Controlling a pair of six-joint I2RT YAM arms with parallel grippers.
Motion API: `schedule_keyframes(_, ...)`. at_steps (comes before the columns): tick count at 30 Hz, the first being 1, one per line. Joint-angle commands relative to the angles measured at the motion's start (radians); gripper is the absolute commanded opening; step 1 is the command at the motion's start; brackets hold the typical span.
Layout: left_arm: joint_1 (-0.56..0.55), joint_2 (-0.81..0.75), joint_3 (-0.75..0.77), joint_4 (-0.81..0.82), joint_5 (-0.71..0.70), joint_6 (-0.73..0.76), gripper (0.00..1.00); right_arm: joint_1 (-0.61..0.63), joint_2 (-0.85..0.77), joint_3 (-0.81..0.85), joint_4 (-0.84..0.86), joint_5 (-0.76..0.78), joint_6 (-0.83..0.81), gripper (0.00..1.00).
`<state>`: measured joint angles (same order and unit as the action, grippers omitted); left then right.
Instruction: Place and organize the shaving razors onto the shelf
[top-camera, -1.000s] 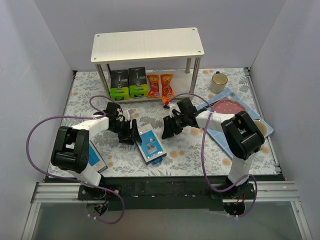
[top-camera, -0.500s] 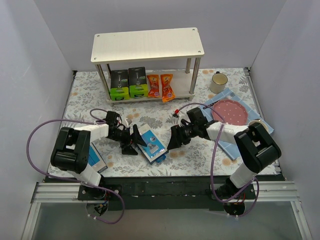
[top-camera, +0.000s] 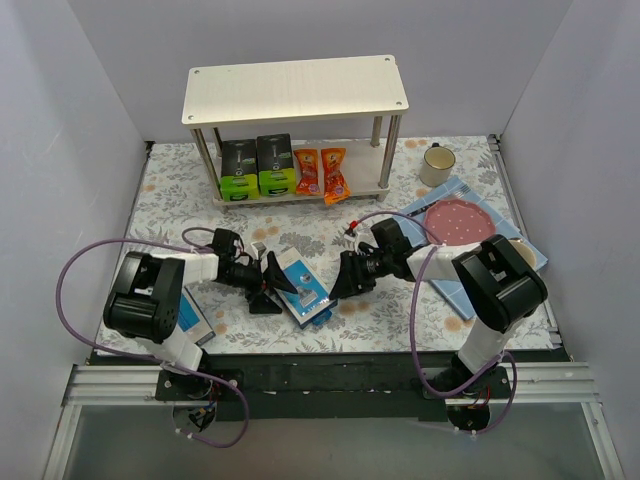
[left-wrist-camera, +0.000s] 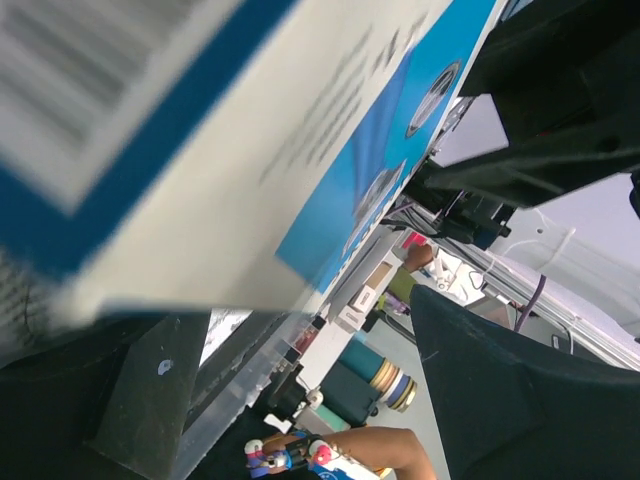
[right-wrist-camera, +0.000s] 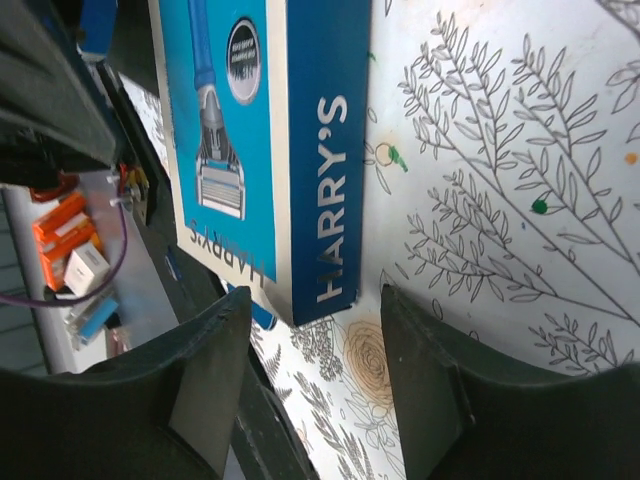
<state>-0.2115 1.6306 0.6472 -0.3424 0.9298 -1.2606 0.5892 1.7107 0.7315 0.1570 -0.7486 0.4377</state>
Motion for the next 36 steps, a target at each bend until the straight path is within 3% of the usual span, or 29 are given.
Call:
schedule_keyframes(1,-0.003,-0.07,-0.089,0.065,-0.089,-0.045,0.81,-0.003,0.043,0.023,0.03,0.005,0.041,0.6)
schedule_keyframes(8,-0.014,-0.124,-0.106,0.098,-0.173,-0.069,0.83,-0.006,0.078,-0.067,0.203,-0.029,0.211,0.48)
schedule_keyframes(9,-0.019,-0.124,-0.113,0.117,-0.166,-0.075,0.98,-0.014,0.081,-0.082,0.213,-0.04,0.235,0.48)
schedule_keyframes(12,-0.043,-0.124,-0.132,0.184,-0.167,-0.118,0.98,-0.035,0.108,-0.102,0.214,-0.075,0.288,0.48)
schedule_keyframes(15,-0.066,-0.12,-0.136,0.224,-0.171,-0.147,0.98,-0.066,0.142,-0.119,0.237,-0.112,0.297,0.32)
schedule_keyframes(16,-0.071,-0.115,-0.141,0.232,-0.169,-0.155,0.98,-0.075,0.151,-0.121,0.242,-0.123,0.297,0.12)
schedule_keyframes(17,-0.078,-0.114,-0.147,0.243,-0.171,-0.163,0.98,-0.083,0.167,-0.115,0.219,-0.107,0.297,0.02)
schedule_keyframes(24,-0.098,-0.078,-0.205,0.304,-0.201,-0.255,0.98,-0.106,0.224,-0.073,0.246,-0.083,0.283,0.01)
schedule_keyframes(32,-0.158,0.0,-0.087,0.447,-0.2,-0.327,0.98,-0.091,0.218,-0.018,0.228,-0.081,0.25,0.01)
schedule_keyframes(36,-0.181,0.014,-0.031,0.409,-0.189,-0.31,0.78,-0.075,0.193,0.002,0.205,-0.072,0.245,0.01)
